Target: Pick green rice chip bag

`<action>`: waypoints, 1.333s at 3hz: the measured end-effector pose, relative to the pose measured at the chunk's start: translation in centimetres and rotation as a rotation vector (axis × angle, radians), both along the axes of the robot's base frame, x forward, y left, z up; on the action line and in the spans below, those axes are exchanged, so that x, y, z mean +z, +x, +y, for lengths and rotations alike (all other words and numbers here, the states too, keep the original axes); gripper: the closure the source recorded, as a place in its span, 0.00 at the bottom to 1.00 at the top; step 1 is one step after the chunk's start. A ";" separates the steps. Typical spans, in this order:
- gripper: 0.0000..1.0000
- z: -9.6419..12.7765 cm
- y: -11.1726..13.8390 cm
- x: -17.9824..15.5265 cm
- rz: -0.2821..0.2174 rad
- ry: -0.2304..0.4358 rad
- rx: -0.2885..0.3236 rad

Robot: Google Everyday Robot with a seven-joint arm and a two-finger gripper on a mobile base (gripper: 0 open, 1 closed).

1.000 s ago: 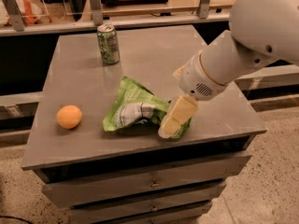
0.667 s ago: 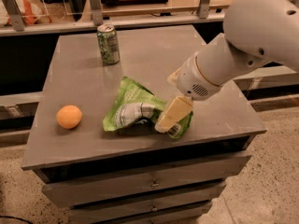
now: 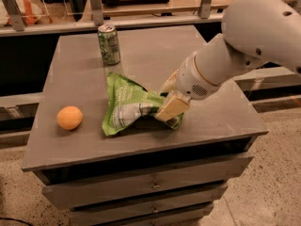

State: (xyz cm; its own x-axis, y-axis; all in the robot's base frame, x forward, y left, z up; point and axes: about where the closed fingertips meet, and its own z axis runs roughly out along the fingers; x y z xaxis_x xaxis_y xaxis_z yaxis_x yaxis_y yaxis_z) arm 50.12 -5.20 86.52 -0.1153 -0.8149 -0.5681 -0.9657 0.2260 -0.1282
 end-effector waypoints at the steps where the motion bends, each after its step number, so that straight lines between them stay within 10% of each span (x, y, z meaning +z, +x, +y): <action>1: 0.88 0.0 0.4 0.8 -0.022 -0.022 0.004; 4: 1.00 -3.6 3.4 7.8 -0.108 0.136 -0.120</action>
Offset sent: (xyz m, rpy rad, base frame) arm 0.0267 -0.0210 0.0567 0.0267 -0.1032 -0.0965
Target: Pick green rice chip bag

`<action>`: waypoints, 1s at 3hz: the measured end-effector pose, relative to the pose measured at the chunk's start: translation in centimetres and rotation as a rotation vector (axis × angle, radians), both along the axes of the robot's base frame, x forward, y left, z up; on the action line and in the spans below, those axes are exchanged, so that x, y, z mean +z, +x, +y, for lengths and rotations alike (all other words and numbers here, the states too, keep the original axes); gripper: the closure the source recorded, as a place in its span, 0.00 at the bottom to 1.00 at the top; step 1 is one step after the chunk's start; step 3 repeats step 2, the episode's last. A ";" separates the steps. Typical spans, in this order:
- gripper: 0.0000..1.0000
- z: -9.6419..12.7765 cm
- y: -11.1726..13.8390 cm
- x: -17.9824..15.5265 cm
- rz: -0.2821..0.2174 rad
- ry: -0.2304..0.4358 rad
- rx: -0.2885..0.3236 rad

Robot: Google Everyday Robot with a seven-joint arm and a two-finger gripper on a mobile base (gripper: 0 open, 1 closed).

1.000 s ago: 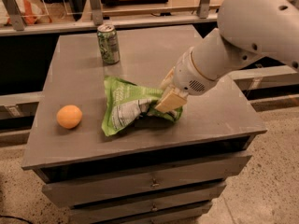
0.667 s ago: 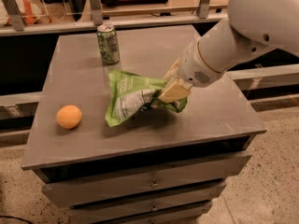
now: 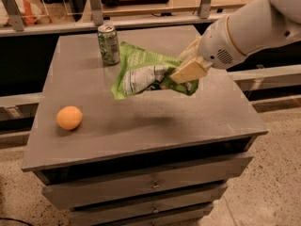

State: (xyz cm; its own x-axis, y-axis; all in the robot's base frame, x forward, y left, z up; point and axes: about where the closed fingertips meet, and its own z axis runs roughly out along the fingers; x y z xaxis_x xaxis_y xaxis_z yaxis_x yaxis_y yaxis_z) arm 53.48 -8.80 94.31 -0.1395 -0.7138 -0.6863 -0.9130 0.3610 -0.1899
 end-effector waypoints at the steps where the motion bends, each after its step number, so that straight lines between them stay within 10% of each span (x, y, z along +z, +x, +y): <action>1: 1.00 -1.4 0.6 2.0 -0.032 0.048 -0.018; 3: 1.00 -1.3 0.6 2.0 -0.032 0.048 -0.018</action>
Offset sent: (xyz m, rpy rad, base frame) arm 0.0051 -0.0126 0.0164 0.0413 -0.0269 -0.0164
